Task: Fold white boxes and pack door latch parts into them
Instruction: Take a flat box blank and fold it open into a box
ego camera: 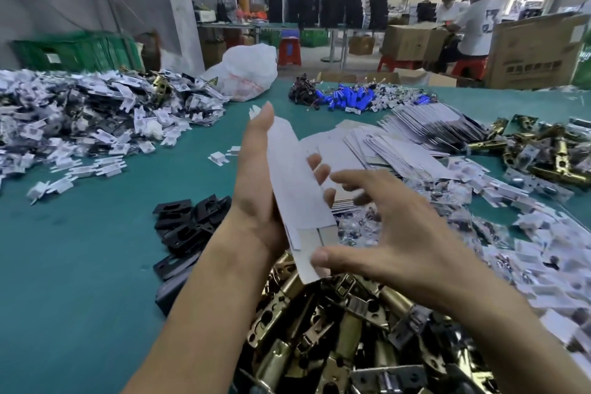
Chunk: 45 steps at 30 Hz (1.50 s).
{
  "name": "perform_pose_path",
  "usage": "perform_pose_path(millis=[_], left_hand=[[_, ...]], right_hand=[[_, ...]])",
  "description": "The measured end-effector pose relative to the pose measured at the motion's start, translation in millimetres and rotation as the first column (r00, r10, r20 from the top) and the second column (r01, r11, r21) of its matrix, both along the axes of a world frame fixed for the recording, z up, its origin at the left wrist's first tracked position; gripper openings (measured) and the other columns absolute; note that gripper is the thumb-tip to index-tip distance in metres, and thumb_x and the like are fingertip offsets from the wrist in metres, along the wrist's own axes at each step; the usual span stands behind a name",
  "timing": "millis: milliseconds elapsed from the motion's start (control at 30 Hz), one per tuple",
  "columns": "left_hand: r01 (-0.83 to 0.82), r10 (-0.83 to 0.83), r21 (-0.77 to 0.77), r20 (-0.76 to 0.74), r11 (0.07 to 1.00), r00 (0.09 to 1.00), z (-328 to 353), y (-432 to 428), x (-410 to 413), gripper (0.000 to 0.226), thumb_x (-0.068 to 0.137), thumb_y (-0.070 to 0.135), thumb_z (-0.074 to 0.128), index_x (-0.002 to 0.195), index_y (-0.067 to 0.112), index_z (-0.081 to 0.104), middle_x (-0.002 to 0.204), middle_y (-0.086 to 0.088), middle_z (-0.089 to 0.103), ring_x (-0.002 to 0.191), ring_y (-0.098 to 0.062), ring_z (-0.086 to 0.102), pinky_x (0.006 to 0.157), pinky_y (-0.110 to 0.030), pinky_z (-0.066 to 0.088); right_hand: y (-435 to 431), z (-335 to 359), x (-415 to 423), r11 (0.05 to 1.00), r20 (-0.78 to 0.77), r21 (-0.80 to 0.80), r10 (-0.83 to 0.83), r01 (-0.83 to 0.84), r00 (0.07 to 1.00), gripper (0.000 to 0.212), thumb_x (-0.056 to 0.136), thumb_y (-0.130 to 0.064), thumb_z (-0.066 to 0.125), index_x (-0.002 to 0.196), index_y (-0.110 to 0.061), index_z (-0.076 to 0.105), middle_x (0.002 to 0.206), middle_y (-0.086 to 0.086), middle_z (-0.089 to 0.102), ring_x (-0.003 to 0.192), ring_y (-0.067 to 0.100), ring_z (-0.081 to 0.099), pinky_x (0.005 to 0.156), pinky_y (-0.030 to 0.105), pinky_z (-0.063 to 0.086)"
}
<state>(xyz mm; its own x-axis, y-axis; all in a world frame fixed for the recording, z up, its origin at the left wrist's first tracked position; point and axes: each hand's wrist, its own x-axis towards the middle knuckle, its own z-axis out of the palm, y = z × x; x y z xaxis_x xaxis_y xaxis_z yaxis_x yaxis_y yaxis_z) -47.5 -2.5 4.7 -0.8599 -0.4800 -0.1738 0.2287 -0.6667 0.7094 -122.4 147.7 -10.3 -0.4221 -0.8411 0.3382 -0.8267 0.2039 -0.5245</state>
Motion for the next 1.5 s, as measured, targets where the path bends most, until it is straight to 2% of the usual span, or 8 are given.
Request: perform_pose_path(millis=[167, 567, 667, 833, 967, 1133, 1333, 1500], left_hand=[[0.127, -0.128, -0.094, -0.004, 0.987, 0.992, 2.4, 14.9, 2.7, 0.078, 0.091, 0.075, 0.038, 0.083, 0.010, 0.081, 0.079, -0.009, 0.072, 0.069, -0.021, 0.070, 0.060, -0.026, 0.058], [0.168, -0.163, -0.053, 0.096, 0.984, 0.982, 7.3, 16.6, 2.5, 0.089, 0.083, 0.079, 0.050, 0.131, 0.004, 0.056, 0.111, -0.013, 0.038, 0.101, -0.030, 0.043, 0.083, -0.041, 0.043], [0.151, -0.148, -0.027, 0.085, 0.988, 0.985, 4.8, 12.6, -2.4, 0.098, 0.079, 0.078, 0.055, 0.150, 0.012, 0.043, 0.116, -0.012, 0.044, 0.099, -0.029, 0.049, 0.085, -0.039, 0.045], [0.204, -0.201, -0.099, 0.042, 0.974, 0.979, 1.2, 10.5, 1.5, 0.079, 0.072, 0.071, 0.064, 0.114, 0.005, 0.068, 0.094, -0.012, 0.072, 0.081, -0.026, 0.071, 0.073, -0.035, 0.057], [-0.050, 0.061, -0.212, 0.047, 0.976, 0.997, 0.2, 12.3, -4.9, 0.112, 0.053, 0.062, 0.082, 0.148, 0.020, 0.040, 0.121, -0.008, 0.065, 0.101, -0.026, 0.068, 0.081, -0.046, 0.060], [-0.558, 0.506, -0.543, -0.261, 0.627, 0.822, -6.2, 7.0, -4.2, 0.113, 0.058, 0.040, 0.096, 0.145, 0.043, 0.024, 0.116, 0.016, 0.062, 0.094, 0.002, 0.068, 0.076, -0.021, 0.055], [-0.627, 0.499, -0.779, -0.539, 0.011, 0.678, -9.2, 18.6, -2.8, 0.097, 0.070, 0.031, 0.093, 0.145, 0.019, 0.032, 0.140, -0.001, 0.045, 0.115, -0.007, 0.056, 0.079, -0.018, 0.053], [-0.467, 0.410, -0.884, -0.438, -0.032, 0.800, -18.0, 22.5, -4.1, 0.111, 0.069, 0.032, 0.093, 0.146, 0.038, 0.014, 0.131, 0.010, 0.051, 0.095, -0.008, 0.066, 0.064, -0.034, 0.061]], right_hand=[[-7.7, -2.6, 5.4, 0.958, -0.209, -0.146, 0.215, -0.248, 0.954, 0.075, 0.069, -0.031, 0.081, 0.138, -0.020, 0.053, 0.143, -0.002, 0.051, 0.133, 0.009, 0.048, 0.107, 0.027, 0.042], [-9.8, -7.8, -3.2, 0.923, -0.150, -0.261, 0.252, -0.284, 0.956, 0.053, 0.083, -0.030, 0.077, 0.132, -0.021, 0.060, 0.130, -0.004, 0.063, 0.101, 0.005, 0.063, 0.092, 0.035, 0.054], [-8.2, -9.9, -2.5, 0.939, -0.264, -0.238, 0.183, -0.248, 0.947, 0.045, 0.091, -0.036, 0.066, 0.133, -0.022, 0.059, 0.127, -0.009, 0.063, 0.095, 0.010, 0.065, 0.096, 0.027, 0.051], [-8.7, -10.3, 6.1, 0.929, -0.362, -0.316, 0.071, -0.194, 0.930, 0.048, 0.094, -0.022, 0.052, 0.140, -0.031, 0.042, 0.114, 0.011, 0.068, 0.088, 0.028, 0.069, 0.067, 0.041, 0.059], [-2.7, -7.0, 0.7, 0.886, -0.370, -0.428, 0.005, -0.175, 0.929, 0.049, 0.093, -0.016, 0.053, 0.140, -0.031, 0.049, 0.130, -0.004, 0.062, 0.107, 0.010, 0.064, 0.084, 0.022, 0.055], [-0.7, 0.5, -7.1, 0.959, -0.216, -0.265, 0.040, -0.098, 0.975, 0.070, 0.078, 0.015, 0.053, 0.128, -0.031, 0.064, 0.130, -0.006, 0.065, 0.121, 0.007, 0.059, 0.099, 0.032, 0.049], [3.5, 11.6, 6.3, 0.891, 0.081, -0.442, 0.154, -0.103, 0.985, 0.045, 0.087, -0.028, 0.059, 0.127, -0.044, 0.049, 0.126, -0.028, 0.057, 0.119, -0.002, 0.056, 0.098, 0.022, 0.049], [-1.0, 4.9, 4.4, 0.814, 0.067, -0.581, 0.064, -0.013, 0.996, 0.057, 0.082, -0.031, 0.073, 0.130, -0.041, 0.045, 0.121, -0.018, 0.062, 0.108, 0.008, 0.065, 0.092, 0.030, 0.055]])
